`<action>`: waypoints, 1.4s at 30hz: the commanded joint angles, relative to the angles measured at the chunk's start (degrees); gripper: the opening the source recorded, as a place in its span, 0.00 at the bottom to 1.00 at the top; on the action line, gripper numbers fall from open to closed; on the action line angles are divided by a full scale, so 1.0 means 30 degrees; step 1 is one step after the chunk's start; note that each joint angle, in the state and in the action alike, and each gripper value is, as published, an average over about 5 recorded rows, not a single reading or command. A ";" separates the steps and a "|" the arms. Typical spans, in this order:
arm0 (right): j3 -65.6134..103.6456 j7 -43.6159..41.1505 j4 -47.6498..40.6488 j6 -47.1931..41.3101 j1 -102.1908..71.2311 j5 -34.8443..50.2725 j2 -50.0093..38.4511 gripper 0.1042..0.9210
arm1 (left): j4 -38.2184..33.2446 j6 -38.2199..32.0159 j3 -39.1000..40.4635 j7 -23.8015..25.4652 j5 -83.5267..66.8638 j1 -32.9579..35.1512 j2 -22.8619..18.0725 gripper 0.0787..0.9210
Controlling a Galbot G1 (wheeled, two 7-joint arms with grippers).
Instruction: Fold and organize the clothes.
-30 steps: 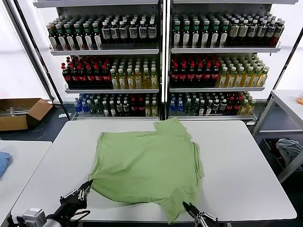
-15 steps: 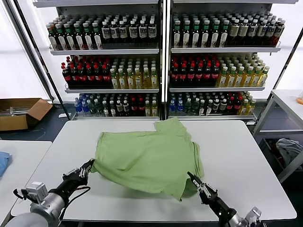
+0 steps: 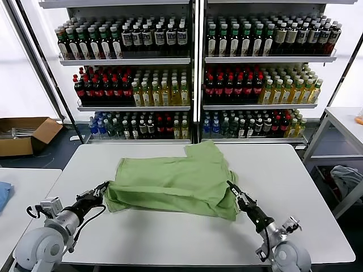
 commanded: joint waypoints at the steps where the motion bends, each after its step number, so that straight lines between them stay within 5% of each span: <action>1: -0.1089 0.0759 -0.2162 -0.0055 0.2169 -0.1026 0.0098 0.05 | 0.2567 0.0003 0.0686 0.0334 0.0527 -0.1091 -0.0026 0.07; 15: 0.0041 0.4183 0.3227 -0.0881 -0.2191 -0.5180 -0.1162 0.54 | 0.0498 -0.0017 -0.0750 0.0792 0.1033 0.1638 0.0375 0.54; 25: 0.0255 0.5504 0.6066 -0.1874 -0.5391 -0.8041 -0.1481 0.86 | 0.0725 -0.0008 0.0629 0.0580 0.1869 0.1918 -0.0976 0.86; 32: -0.0148 0.6040 0.5950 -0.2364 -0.5329 -0.8141 -0.1235 0.77 | 0.1167 -0.0011 0.0753 0.0652 0.1844 0.1590 -0.1007 0.83; 42: -0.0426 0.6072 0.5804 -0.2586 -0.5111 -0.8102 -0.1303 0.41 | 0.1309 -0.0015 0.0789 0.1181 0.1818 0.1719 -0.0933 0.49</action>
